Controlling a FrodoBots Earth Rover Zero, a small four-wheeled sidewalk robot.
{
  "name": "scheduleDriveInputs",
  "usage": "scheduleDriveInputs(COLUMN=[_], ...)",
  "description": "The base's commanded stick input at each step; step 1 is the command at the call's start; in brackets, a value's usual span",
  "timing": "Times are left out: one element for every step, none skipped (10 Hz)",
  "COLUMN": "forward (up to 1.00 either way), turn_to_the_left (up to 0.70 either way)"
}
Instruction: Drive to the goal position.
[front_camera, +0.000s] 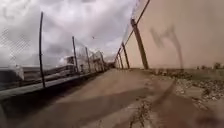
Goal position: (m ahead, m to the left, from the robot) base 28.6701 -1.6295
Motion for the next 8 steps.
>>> scheduleDriveInputs(forward=[0.7,0.7,0.7,0.7,0.7,0.7,0.7,0.7], turn_to_the_left=[0.0,0.0,0.0,0.0,0.0,0.0,0.0,0.0])
